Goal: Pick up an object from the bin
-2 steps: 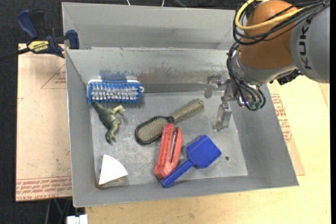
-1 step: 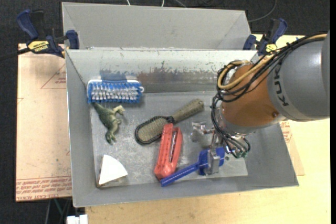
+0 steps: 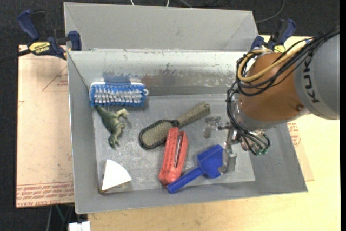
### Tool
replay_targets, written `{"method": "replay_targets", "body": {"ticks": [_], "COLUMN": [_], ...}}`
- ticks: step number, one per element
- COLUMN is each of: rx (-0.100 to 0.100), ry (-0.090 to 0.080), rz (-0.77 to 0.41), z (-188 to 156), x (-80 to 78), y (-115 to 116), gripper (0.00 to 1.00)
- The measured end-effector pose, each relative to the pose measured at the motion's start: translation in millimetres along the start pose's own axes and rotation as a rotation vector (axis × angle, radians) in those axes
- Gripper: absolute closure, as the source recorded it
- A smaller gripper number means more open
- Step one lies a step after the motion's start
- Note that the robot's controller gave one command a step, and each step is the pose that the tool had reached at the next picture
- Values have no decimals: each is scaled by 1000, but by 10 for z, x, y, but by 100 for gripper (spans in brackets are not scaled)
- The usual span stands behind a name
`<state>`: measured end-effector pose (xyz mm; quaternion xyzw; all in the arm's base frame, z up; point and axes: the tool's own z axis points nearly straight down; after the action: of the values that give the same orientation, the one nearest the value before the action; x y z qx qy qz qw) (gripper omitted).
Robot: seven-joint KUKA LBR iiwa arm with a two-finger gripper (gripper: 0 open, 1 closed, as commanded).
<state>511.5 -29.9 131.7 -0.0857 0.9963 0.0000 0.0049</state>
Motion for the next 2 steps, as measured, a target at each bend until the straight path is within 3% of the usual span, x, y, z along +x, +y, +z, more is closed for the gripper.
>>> {"method": "replay_targets", "body": {"ticks": [1,2], "rx": [-5,-2], "ry": [18,-3], "rz": [40,-203], "z": [322,611], "x": [16,94], "y": [48,17], "gripper": [0,0]}}
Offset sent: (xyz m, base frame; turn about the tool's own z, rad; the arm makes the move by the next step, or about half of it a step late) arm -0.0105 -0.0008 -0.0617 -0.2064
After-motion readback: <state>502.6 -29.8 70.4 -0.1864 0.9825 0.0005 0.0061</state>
